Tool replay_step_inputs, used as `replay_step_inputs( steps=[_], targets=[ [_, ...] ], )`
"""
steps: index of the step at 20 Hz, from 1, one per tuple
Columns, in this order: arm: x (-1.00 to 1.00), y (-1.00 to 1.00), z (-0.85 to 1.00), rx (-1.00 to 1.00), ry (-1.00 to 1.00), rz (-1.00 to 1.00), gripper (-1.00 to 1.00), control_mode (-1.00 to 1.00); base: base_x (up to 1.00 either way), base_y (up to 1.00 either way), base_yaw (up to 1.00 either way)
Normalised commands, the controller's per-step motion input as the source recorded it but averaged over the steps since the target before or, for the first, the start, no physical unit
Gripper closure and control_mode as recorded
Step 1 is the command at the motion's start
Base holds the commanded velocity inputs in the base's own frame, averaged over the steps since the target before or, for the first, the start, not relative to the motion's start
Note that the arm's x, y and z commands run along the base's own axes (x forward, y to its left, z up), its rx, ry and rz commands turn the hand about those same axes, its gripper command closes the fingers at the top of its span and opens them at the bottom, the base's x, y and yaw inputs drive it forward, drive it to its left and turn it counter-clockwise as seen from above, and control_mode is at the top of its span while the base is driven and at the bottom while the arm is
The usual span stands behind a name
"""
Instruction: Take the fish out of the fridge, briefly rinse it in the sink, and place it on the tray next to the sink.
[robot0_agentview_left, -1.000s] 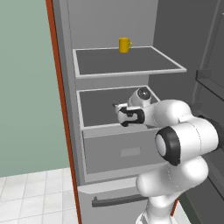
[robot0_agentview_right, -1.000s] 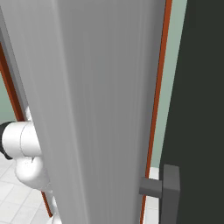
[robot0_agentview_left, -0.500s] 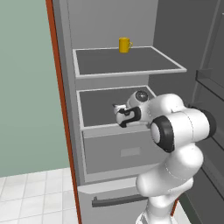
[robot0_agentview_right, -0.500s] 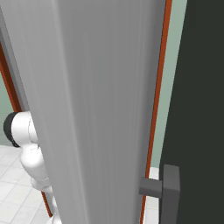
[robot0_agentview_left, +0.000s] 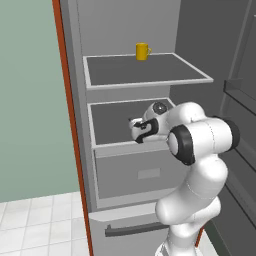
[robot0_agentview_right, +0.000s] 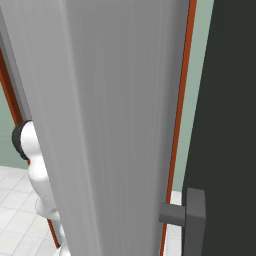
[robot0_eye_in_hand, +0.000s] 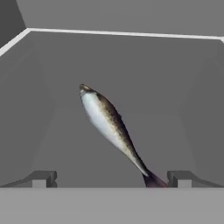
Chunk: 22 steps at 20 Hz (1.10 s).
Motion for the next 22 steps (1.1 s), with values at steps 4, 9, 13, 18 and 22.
replay_step_inputs(
  steps=[4, 9, 13, 18, 22],
  targets=[
    [0.21, 0.0, -0.23, 0.0, 0.0, 0.0, -1.0, -1.0, 0.0, 0.0, 0.0],
    [0.29, 0.0, -0.22, 0.0, 0.0, 0.0, -1.0, -1.0, 0.0, 0.0, 0.0],
    [0.33, 0.0, -0.1, 0.0, 0.0, 0.0, -1.0, -1.0, 0.0, 0.0, 0.0],
    [0.33, 0.0, -0.11, 0.0, 0.0, 0.0, -1.0, -1.0, 0.0, 0.0, 0.0],
    [0.3, 0.0, -0.13, 0.0, 0.0, 0.0, -1.0, -1.0, 0.0, 0.0, 0.0]
  ],
)
